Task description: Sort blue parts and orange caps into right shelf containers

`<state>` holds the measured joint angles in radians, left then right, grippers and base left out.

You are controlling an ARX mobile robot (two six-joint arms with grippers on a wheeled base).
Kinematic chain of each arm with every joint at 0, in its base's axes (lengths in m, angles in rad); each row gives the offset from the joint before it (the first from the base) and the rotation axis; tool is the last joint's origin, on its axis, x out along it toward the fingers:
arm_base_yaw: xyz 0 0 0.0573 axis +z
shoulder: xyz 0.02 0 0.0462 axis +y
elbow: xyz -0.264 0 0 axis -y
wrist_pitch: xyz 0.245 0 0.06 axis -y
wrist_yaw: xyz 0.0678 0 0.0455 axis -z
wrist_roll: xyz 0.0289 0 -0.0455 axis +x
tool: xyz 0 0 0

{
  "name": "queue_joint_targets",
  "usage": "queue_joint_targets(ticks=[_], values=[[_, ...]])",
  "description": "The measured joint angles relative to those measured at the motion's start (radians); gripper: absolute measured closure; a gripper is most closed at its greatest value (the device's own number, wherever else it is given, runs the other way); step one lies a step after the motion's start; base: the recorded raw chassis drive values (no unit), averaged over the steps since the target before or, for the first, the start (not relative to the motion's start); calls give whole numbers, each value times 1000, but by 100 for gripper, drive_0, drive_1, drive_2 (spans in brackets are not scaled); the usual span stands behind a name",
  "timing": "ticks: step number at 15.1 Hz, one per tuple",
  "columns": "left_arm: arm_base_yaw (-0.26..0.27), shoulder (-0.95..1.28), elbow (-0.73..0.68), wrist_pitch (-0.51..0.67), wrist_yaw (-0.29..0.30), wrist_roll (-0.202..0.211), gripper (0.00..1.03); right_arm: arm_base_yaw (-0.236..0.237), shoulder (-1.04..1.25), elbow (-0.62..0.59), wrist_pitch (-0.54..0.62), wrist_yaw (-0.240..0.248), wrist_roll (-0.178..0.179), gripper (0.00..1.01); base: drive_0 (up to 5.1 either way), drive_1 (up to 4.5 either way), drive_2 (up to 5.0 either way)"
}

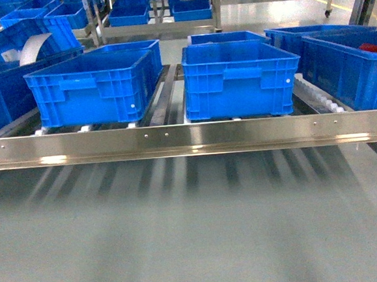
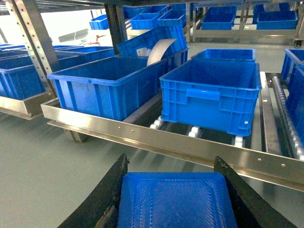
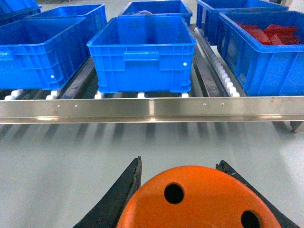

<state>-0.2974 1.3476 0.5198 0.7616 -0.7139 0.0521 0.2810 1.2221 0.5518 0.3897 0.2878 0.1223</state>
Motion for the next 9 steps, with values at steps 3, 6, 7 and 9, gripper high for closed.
queue_joint_targets(ticks=[3,6,7,9], values=[[0,0,0,0,0,0,62,0,0,0,0,0,0,59,7,405,-392],[-2,0,0,2,3,0,62,-2,0,0,-1,5,0,59,7,405,-392],[-3,0,0,0,3,0,62,0,0,0,2,3,0,59,7,405,-392],[-2,0,0,1,3,0,62,-1,0,0,0,4,0,59,7,405,-392]])
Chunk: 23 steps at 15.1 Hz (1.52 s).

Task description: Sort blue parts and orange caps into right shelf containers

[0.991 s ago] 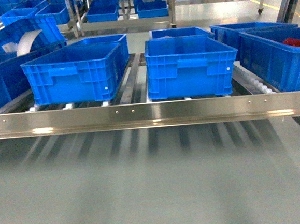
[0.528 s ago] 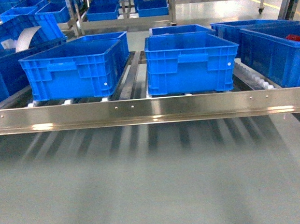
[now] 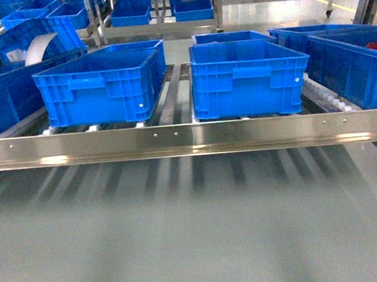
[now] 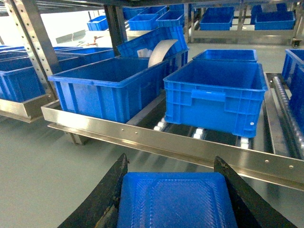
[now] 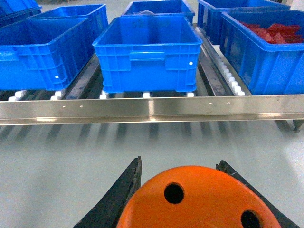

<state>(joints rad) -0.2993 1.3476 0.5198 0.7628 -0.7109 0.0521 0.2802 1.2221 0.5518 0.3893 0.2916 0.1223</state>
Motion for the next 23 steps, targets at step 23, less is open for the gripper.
queue_joint_targets(ticks=[23], values=[[2,-1,0,0,-2,0,62,1,0,0,3,-4,0,59,7,405,-392]])
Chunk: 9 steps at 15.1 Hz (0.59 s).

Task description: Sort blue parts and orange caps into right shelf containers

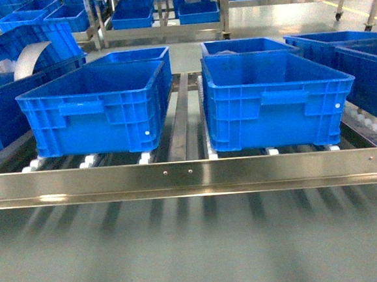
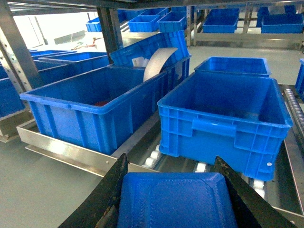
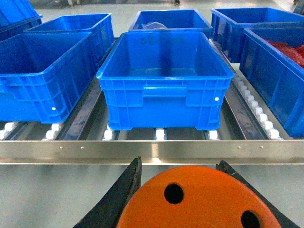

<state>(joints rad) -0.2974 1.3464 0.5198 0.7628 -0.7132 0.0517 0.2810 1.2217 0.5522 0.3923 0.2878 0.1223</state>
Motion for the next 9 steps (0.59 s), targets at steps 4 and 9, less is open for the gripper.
queue_joint_targets(ticks=[4,9], values=[[0,-1,0,4,-1,0,62,0,0,0,0,0,0,59,7,405,-392],[0,1,0,-2,-1,0,62,0,0,0,-2,0,0,59,7,405,-392]])
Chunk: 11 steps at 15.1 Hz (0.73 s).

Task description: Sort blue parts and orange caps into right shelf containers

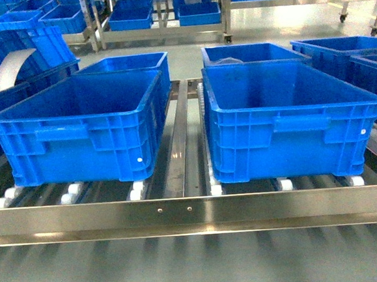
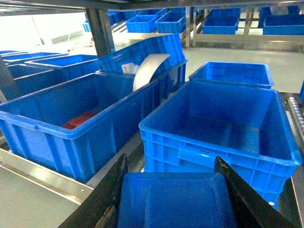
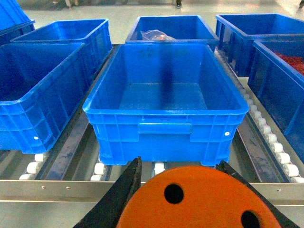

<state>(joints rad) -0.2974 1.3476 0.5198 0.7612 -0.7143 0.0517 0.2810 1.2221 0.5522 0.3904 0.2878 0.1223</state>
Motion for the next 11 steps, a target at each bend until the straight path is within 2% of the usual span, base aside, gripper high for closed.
queue_joint_targets(ticks=[11], values=[[0,-2,0,0,0,0,62,0,-2,0,0,0,0,59,7,405,-392]])
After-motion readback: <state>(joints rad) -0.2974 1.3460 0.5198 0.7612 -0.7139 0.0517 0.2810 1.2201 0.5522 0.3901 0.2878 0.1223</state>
